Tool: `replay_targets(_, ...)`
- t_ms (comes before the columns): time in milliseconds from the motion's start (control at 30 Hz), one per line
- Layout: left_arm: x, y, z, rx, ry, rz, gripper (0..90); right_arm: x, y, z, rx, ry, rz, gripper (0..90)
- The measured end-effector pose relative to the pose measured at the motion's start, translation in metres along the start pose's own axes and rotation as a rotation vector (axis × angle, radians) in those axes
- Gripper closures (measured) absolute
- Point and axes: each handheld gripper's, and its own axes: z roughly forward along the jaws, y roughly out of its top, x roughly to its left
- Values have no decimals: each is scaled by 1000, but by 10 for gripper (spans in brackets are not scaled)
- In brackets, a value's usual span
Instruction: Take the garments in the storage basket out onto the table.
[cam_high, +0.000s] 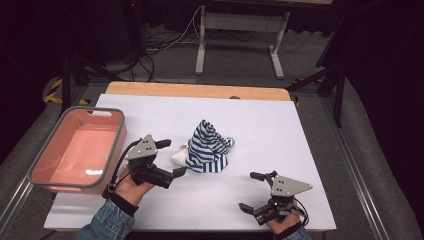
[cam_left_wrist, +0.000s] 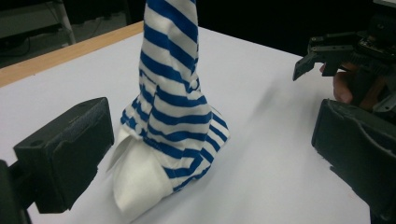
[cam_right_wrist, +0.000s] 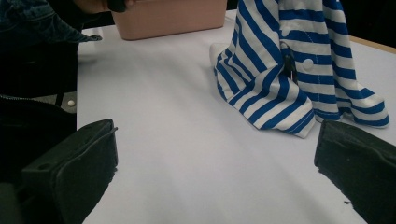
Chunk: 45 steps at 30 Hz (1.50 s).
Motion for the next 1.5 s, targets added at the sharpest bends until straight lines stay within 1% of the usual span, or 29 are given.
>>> replay_targets(100, 2, -8, -10, -14, -5, -3, 1, 0, 0, 0, 2, 1, 0, 1)
replay_targets(200, 2, -16, -16, -1, -5, 7, 0, 0, 0, 0, -1, 0, 2, 1)
replay_targets(333, 4, -25, -23, 2, -3, 5, 1, 0, 0, 1, 7, 0, -2, 1)
replay_targets(400, 7, -32, -26, -2, -3, -11, 1, 0, 0, 1, 6, 0, -2, 1)
replay_targets(500, 8, -40, -29, -14, -12, -32, 1, 0, 0, 1, 6, 0, -2, 1)
replay_targets(567, 10, -45, -31, -17, -14, -37, 1, 0, 0, 1, 6, 0, -2, 1)
replay_targets(600, 10, -45, -31, -17, -14, -37, 1, 0, 0, 1, 6, 0, -2, 1)
replay_targets(733, 13, -59, -34, -21, -3, -58, 1, 0, -1, 0, 1, 2, 1, 1)
replay_targets(767, 13, -59, -34, -21, -3, -58, 1, 0, -1, 0, 1, 3, 2, 1)
replay_targets(800, 13, -65, -34, 1, 26, -32, 1, 0, -1, 0, 1, 3, 3, 2)
replay_targets(867, 13, -70, -35, -1, 33, -23, 1, 0, -1, 0, 1, 4, 2, 1)
replay_targets(900, 13, -73, -35, -7, 33, -25, 1, 0, -1, 0, 1, 4, 1, 1)
replay_targets(933, 13, -73, -35, -7, 33, -25, 1, 0, -1, 0, 1, 4, 1, 1)
replay_targets(967, 13, -79, -35, -18, 28, -35, 1, 0, -1, 0, 1, 4, 2, 1)
replay_targets(1033, 14, -85, -35, -32, 25, -45, 1, 0, -1, 0, 3, 3, 2, 1)
replay_targets(1133, 14, -93, -35, -41, 29, -58, 1, 0, -2, 0, 1, 4, 4, 1)
replay_targets(1200, 15, -94, -35, -37, 34, -58, 1, 0, -2, 0, 3, 6, 4, 1)
replay_targets(1233, 15, -94, -36, -40, 44, -58, 0, 0, -2, 0, 4, 6, 5, 1)
replay_targets(1300, 16, -95, -36, -55, 38, -83, 1, -1, -2, 0, 6, 7, 5, 1)
replay_targets(1333, 16, -95, -36, -55, 46, -88, 1, -1, -2, 0, 4, 8, 9, 1)
replay_targets(1400, 17, -96, -35, -49, 63, -85, 1, -1, -3, 0, 4, 8, 11, 1)
replay_targets(1500, 18, -96, -35, -51, 66, -85, 1, -1, -3, 1, 4, 8, 12, 1)
